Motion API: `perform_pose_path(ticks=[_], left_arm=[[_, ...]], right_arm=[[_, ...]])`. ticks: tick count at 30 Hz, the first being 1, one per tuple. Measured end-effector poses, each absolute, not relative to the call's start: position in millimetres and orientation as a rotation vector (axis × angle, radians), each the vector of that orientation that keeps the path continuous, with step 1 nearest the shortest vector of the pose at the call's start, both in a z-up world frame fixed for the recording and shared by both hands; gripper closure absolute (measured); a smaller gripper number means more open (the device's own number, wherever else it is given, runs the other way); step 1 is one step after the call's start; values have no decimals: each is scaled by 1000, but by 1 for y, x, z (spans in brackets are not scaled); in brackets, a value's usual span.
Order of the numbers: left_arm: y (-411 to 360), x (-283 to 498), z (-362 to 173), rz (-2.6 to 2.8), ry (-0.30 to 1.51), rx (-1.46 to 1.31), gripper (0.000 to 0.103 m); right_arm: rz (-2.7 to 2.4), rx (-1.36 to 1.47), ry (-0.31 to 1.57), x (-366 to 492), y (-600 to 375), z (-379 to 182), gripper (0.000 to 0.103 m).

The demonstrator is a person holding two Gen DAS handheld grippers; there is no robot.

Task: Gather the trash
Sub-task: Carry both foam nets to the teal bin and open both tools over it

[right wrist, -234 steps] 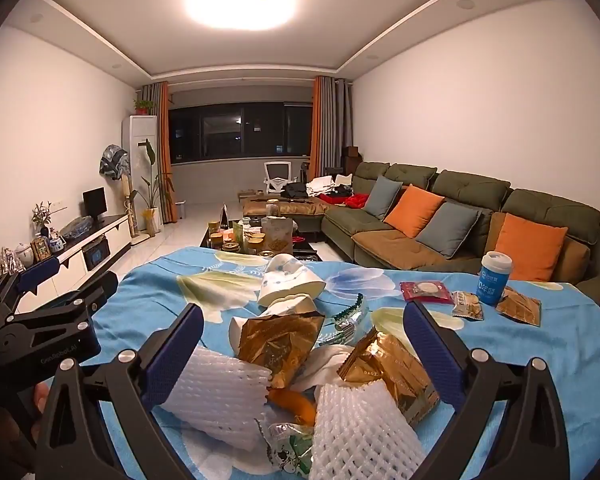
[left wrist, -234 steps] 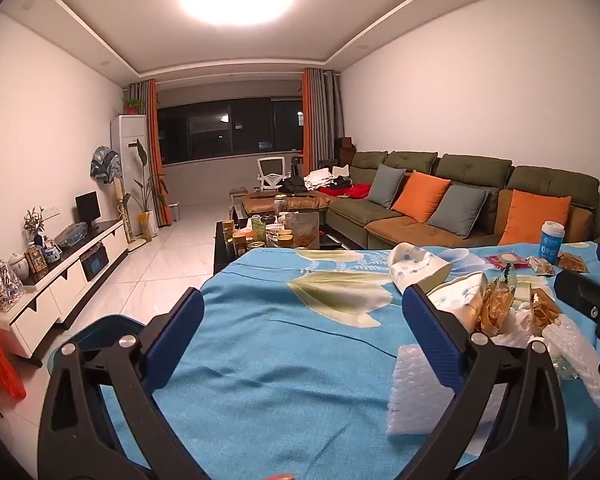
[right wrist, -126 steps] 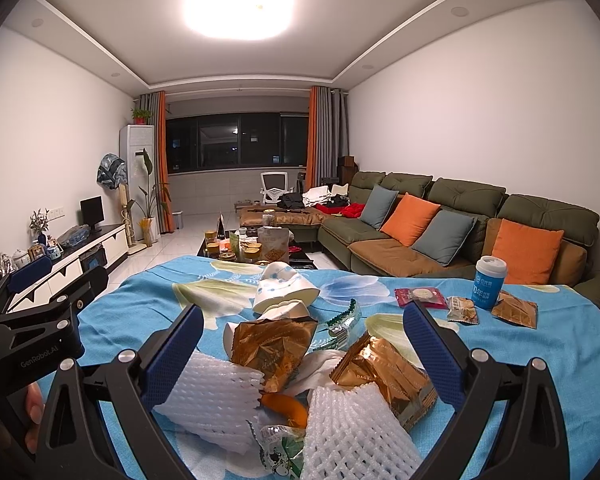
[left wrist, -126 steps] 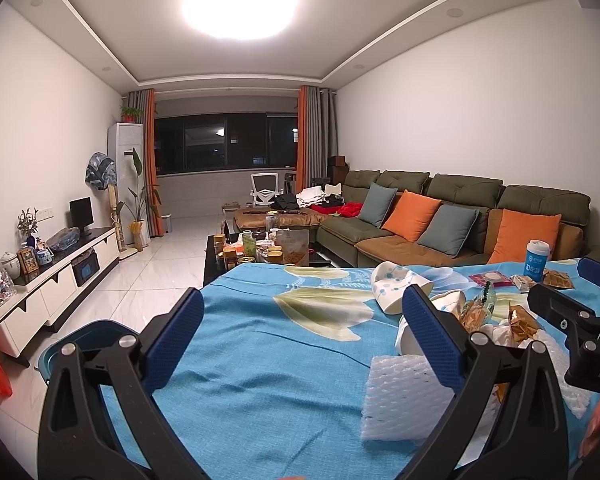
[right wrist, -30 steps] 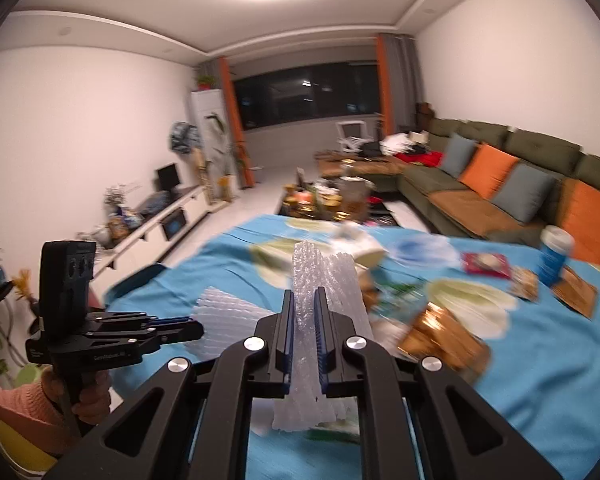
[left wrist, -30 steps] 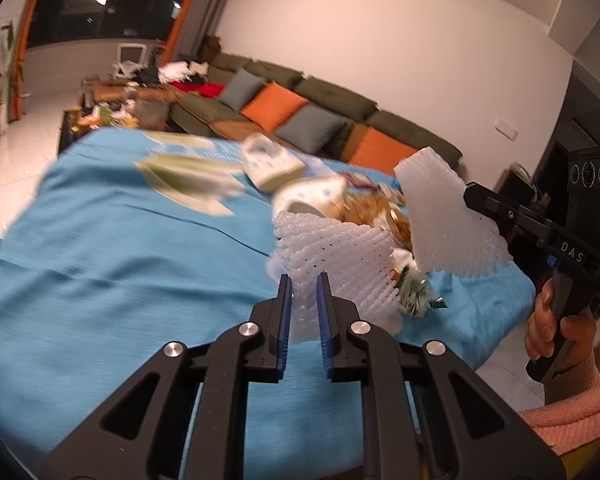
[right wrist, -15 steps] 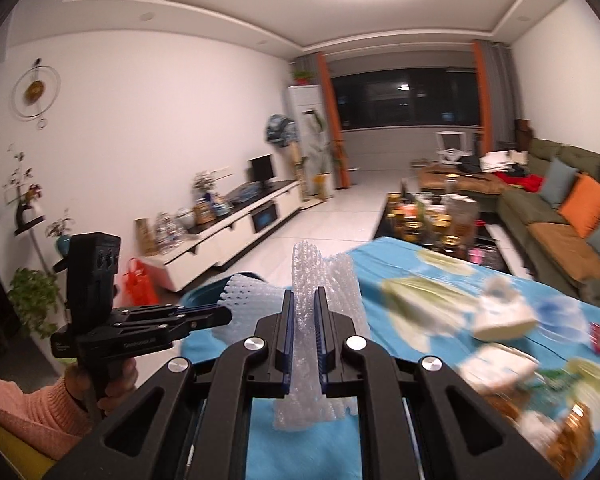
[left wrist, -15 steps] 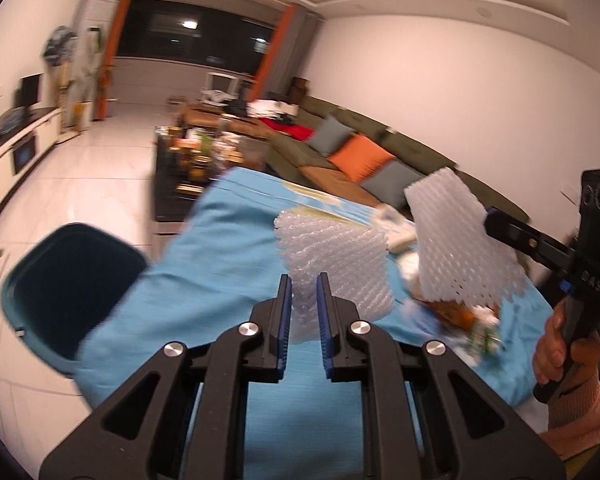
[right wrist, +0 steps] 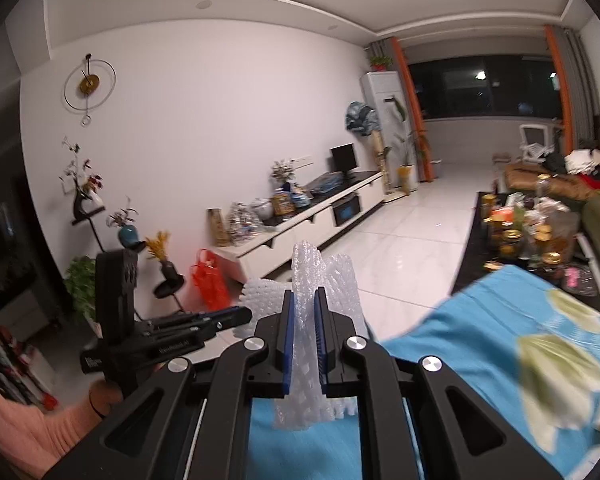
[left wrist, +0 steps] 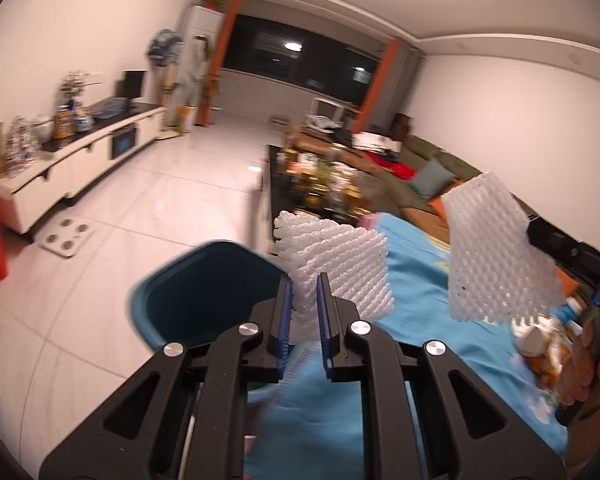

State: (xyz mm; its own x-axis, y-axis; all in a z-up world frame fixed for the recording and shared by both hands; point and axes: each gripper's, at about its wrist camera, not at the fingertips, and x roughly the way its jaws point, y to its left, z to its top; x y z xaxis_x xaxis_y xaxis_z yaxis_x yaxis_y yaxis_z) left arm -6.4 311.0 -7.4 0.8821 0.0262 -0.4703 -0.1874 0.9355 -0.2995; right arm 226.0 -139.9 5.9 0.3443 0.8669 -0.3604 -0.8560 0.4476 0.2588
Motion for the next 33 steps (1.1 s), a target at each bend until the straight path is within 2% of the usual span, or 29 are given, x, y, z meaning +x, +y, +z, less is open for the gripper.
perform_pose_path(ticks=[11,27,30,33], left_arm=[[383,5,-38,274,555,-389,90],[356,75,-105,331,682,-383,88],[356,85,-119,323,699,-390,85],[361,93,-130,333,710,-395,72]], right_arm=[[1200,55,584,270,-56,-21,94],[1105,-17,875,304,28,-99,91],[1080,-31,906,304,30,-105,87],[1060,-49,906,301,31,-106,70]])
